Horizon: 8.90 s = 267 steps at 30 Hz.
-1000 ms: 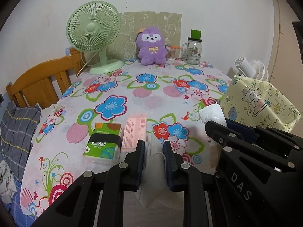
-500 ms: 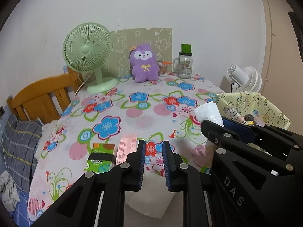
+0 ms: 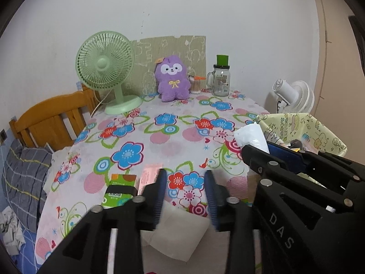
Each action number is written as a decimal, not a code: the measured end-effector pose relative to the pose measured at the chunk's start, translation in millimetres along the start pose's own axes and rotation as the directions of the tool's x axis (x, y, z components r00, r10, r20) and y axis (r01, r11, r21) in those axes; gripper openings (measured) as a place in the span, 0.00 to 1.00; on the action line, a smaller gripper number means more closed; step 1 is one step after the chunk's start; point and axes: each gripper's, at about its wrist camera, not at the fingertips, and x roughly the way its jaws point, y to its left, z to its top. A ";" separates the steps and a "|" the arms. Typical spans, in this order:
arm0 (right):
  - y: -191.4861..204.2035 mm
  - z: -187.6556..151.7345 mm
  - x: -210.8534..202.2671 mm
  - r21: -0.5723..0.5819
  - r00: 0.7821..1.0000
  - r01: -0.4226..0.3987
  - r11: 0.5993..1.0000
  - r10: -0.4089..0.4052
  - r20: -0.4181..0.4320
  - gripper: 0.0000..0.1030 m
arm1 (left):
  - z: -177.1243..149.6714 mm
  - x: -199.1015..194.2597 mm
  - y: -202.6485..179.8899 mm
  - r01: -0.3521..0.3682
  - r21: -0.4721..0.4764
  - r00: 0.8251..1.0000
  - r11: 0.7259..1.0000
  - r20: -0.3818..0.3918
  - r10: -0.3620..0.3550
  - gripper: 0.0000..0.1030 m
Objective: Organize soft objects
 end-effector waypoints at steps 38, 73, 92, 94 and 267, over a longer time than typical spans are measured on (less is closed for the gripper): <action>1.8 -35.8 75.3 -0.019 0.975 0.065 0.998 -0.068 -0.213 0.21 | -43.1 70.6 26.5 0.007 -0.025 0.983 1.000 -0.182 -0.011 0.98; 7.3 -34.4 68.4 -0.025 0.979 0.029 0.999 -0.034 -0.203 0.21 | -36.1 55.3 20.9 0.032 -0.034 0.989 0.999 -0.144 -0.037 0.51; 1.5 7.3 24.2 -0.041 0.998 0.016 0.999 -0.018 -0.056 0.21 | 8.7 17.9 5.0 0.011 0.003 1.000 1.000 -0.024 -0.011 0.51; -1.5 11.5 19.0 -0.041 0.999 0.018 0.999 -0.020 -0.043 0.21 | 12.3 15.7 2.4 0.012 0.006 1.000 1.000 -0.017 -0.011 0.51; 31.9 19.2 37.6 0.030 0.999 0.040 0.999 -0.040 0.023 0.97 | 15.7 39.0 63.6 -0.030 -0.033 0.999 0.999 -0.041 0.029 1.00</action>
